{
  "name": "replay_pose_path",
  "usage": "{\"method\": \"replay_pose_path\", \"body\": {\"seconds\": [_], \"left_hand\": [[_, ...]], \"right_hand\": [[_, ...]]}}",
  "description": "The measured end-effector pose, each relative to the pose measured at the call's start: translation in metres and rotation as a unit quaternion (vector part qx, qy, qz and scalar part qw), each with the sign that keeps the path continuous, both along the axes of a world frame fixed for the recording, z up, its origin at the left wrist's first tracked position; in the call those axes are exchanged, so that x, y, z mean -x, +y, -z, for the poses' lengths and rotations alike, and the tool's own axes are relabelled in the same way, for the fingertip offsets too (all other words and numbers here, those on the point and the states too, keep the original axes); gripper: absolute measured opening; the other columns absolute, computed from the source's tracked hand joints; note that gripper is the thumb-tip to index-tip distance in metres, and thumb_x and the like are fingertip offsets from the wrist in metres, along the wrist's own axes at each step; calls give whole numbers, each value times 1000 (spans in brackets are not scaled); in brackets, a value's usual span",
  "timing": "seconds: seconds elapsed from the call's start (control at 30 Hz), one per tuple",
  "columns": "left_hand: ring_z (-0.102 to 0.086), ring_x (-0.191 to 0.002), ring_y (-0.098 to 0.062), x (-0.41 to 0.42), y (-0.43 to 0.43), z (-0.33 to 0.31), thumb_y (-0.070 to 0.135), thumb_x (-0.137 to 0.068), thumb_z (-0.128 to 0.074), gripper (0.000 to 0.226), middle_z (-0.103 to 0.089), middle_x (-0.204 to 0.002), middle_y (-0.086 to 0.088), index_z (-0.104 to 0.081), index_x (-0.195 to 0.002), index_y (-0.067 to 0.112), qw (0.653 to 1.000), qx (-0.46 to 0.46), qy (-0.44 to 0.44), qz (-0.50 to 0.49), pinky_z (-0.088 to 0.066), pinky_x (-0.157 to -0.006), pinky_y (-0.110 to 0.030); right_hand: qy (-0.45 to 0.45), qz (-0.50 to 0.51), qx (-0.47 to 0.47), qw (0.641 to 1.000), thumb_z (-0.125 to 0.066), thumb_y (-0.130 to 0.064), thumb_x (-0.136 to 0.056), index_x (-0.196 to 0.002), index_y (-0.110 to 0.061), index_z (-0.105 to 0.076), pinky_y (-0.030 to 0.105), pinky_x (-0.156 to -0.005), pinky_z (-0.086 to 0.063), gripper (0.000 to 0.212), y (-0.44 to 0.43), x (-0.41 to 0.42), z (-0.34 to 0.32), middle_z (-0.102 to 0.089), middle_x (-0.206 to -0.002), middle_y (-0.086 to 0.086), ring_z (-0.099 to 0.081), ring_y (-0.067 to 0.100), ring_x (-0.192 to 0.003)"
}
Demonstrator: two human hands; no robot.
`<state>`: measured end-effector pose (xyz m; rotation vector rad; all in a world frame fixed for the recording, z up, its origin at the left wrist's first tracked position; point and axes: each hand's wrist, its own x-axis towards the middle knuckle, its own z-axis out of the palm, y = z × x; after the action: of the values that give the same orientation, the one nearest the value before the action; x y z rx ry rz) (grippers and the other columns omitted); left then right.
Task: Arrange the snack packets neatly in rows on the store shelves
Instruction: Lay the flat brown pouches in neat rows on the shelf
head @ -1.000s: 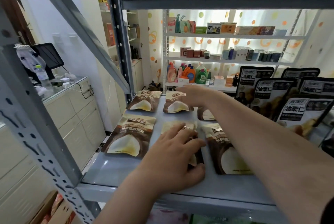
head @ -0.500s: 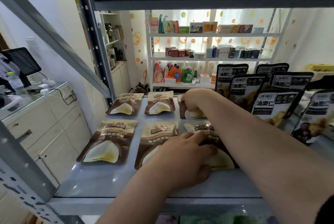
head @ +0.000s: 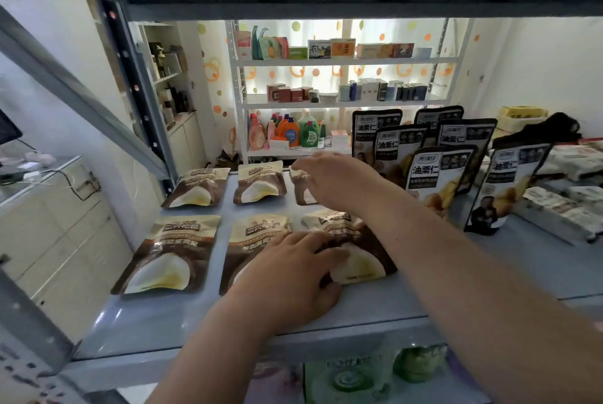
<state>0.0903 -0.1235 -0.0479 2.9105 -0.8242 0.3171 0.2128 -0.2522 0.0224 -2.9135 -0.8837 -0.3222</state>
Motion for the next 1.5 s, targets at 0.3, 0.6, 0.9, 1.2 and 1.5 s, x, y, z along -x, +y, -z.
{"method": "replay_pose_path", "body": {"seconds": [0.3,0.6,0.9,1.2,1.5], "left_hand": [[-38,-131,-15,2,-31,-5,58,-85,-35,60,-41,-145,14,-35,-142,41,996,81,-17,-37,-37,-105,-35],[-59,-102,-3,-49,-116,-17,46,-78,-66,52,-59,-118,19,-43,-125,45,909,394,59,-126,-53,-90,-41],[-58,-80,5,-74,-146,-26,32,-83,-64,20,-64,-90,25,-59,-102,37,919,332,24,-213,-41,-68,-21],[-67,-98,-13,-63,-158,-24,7,-82,-66,37,-72,-102,10,-65,-106,35,876,430,72,-206,-53,-91,-46],[-58,-83,14,-25,-186,-32,30,-81,-68,32,-61,-100,20,-52,-109,34,802,496,-147,-298,-50,-73,-26]], "right_hand": [[-49,-14,-231,972,-54,-23,-95,-111,-27,-67,23,-76,-49,21,-131,106,57,-64,-106,-13,-58,5,-97],[25,261,-553,791,-63,-29,-90,-110,-33,-56,32,-76,-53,21,-295,52,62,-66,-105,-8,-64,11,-91],[131,130,-420,889,-72,-27,-77,-93,-46,-67,23,-66,-47,25,-343,-1,13,-70,-94,-19,-65,-2,-82],[161,69,-331,927,-64,-31,-90,-80,-33,-71,33,-68,-50,13,-352,-9,13,-71,-79,-7,-65,16,-78],[5,50,-267,962,-55,-46,-92,-106,-37,-68,18,-71,-35,20,-382,9,20,-65,-102,-18,-54,3,-89]]}}
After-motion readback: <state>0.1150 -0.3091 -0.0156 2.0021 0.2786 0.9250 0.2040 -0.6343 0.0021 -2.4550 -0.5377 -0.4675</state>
